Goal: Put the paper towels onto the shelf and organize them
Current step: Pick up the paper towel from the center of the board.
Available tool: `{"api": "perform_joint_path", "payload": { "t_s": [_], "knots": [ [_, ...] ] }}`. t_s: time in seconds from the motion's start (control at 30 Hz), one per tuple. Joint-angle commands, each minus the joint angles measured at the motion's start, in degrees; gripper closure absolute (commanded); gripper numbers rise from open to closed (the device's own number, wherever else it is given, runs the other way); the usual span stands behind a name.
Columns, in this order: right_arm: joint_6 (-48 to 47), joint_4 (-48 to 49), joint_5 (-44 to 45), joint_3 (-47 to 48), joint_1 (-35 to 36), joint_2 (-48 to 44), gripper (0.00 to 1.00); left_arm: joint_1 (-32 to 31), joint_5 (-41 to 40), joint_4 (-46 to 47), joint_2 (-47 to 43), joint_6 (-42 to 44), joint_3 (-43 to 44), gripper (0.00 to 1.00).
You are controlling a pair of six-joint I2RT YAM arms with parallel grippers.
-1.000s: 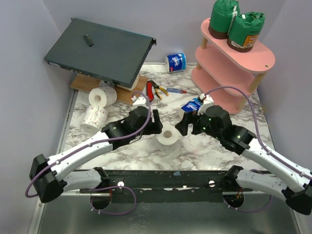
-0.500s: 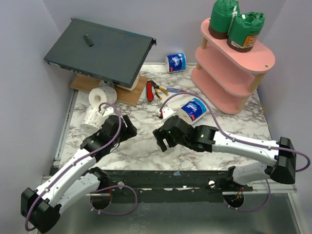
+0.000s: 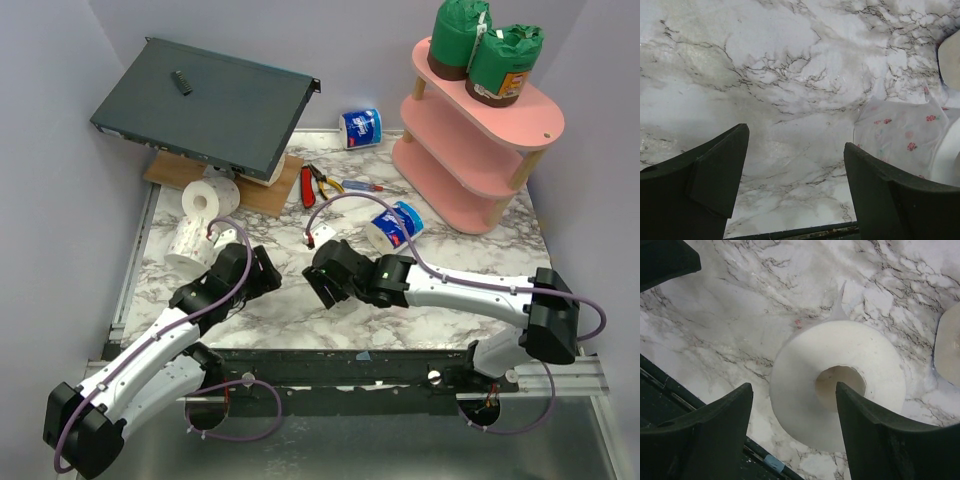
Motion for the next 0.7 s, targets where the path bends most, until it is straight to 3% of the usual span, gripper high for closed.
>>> {"api": "perform_joint_path", "payload": {
  "t_s": [0.0,0.67],
  "knots": [
    [-1.0,1.0,1.4,2.0,0.5,1.9,0.30,0.5,1.5,1.5,-0.8,-0.3,-1.1,0.19],
    [0.0,1.3,1.9,1.5,0.5,5.2,0.48,0.9,2.8,3.3,0.4,0.1,-2.6,0.19]
  ]
}}
